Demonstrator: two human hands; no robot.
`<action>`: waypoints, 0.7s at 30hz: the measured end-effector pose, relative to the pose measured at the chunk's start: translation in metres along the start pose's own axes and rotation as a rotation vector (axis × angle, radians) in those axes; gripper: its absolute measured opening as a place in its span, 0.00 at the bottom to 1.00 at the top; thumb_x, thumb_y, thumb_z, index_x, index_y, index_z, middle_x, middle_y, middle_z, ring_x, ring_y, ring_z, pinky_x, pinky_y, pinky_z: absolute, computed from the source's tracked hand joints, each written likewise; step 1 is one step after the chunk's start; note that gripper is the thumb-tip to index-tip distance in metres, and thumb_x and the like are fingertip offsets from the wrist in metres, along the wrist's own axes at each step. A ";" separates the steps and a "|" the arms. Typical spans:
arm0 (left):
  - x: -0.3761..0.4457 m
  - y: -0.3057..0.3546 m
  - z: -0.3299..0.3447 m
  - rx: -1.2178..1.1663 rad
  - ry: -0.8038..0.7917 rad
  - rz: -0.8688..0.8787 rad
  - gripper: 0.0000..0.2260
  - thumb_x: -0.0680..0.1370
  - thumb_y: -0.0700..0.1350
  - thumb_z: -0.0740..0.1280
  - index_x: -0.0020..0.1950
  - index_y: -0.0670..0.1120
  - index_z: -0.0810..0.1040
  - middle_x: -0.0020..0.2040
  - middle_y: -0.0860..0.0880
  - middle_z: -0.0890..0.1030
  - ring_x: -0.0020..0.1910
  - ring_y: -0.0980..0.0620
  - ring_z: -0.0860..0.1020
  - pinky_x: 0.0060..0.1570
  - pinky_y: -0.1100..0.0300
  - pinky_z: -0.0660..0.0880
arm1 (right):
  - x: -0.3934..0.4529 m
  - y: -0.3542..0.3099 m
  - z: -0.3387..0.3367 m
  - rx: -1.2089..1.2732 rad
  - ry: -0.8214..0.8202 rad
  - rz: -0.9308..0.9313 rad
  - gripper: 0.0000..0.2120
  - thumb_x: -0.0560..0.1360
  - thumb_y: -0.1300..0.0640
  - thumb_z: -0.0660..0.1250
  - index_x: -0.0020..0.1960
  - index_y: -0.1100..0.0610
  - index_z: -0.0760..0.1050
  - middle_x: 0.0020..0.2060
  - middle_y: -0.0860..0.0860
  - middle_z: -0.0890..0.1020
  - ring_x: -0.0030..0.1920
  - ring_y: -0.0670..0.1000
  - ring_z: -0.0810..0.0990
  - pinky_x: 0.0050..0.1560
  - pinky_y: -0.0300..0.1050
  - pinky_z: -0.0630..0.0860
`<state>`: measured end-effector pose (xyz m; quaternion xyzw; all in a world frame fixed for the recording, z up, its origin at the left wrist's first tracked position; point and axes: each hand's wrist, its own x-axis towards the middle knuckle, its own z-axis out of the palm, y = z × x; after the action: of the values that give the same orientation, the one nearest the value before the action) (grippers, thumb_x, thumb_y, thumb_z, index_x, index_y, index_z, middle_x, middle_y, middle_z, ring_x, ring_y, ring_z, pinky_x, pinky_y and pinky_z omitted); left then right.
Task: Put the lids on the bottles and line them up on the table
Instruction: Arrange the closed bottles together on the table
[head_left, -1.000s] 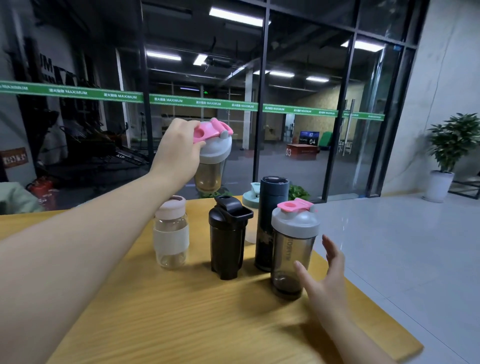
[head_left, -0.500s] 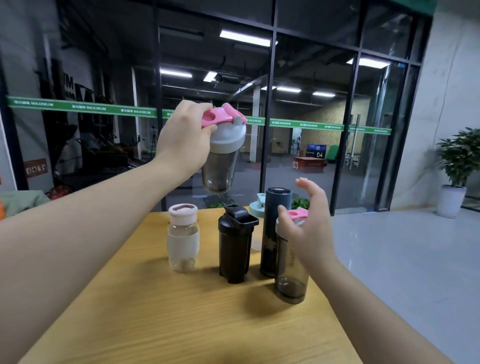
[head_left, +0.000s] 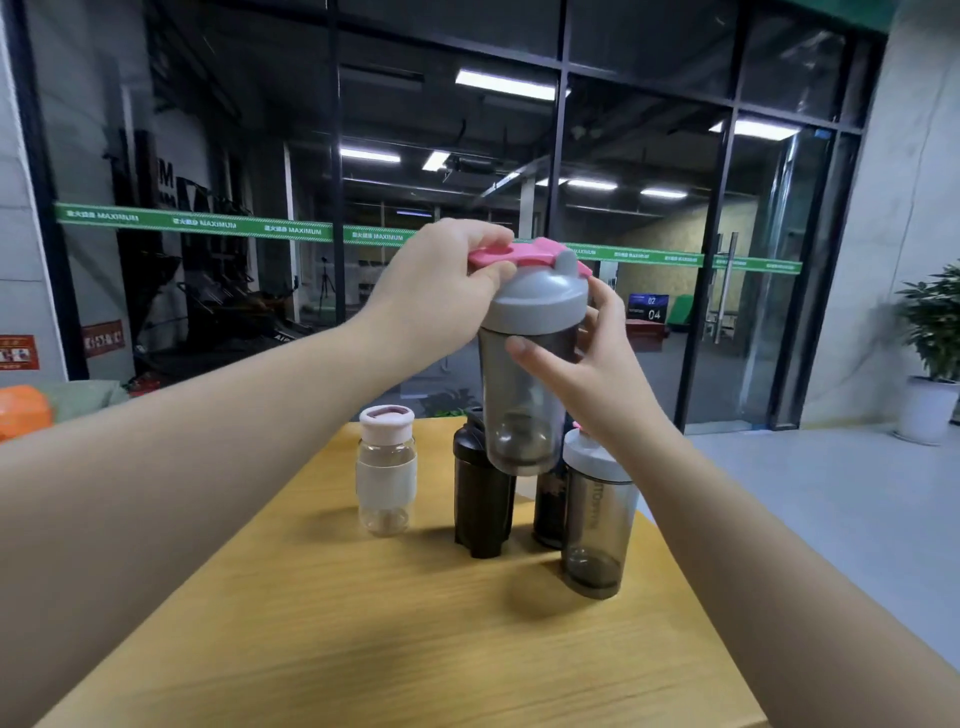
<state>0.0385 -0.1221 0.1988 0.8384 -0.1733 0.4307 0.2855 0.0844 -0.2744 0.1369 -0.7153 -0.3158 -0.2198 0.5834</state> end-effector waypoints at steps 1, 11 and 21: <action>-0.004 0.003 0.002 -0.024 -0.011 -0.002 0.16 0.79 0.44 0.65 0.66 0.47 0.75 0.61 0.49 0.78 0.58 0.54 0.74 0.61 0.58 0.70 | -0.004 0.001 -0.001 0.021 -0.010 -0.007 0.42 0.68 0.54 0.75 0.73 0.48 0.52 0.64 0.48 0.70 0.61 0.42 0.73 0.52 0.32 0.76; -0.033 0.010 0.024 -0.144 -0.280 -0.017 0.13 0.76 0.47 0.68 0.61 0.50 0.78 0.51 0.56 0.79 0.51 0.58 0.77 0.52 0.69 0.72 | -0.050 0.029 -0.036 -0.079 -0.025 0.059 0.50 0.58 0.45 0.75 0.73 0.44 0.51 0.56 0.49 0.76 0.52 0.40 0.79 0.55 0.39 0.78; -0.045 -0.026 0.072 0.039 -0.606 0.053 0.22 0.77 0.49 0.67 0.70 0.51 0.69 0.67 0.53 0.72 0.64 0.55 0.71 0.63 0.61 0.67 | -0.090 0.084 -0.066 -0.202 0.028 0.145 0.47 0.61 0.51 0.80 0.72 0.45 0.56 0.56 0.47 0.77 0.54 0.45 0.79 0.50 0.36 0.76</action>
<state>0.0719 -0.1448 0.1191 0.9292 -0.2639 0.1717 0.1935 0.0845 -0.3659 0.0319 -0.7884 -0.2314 -0.2176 0.5268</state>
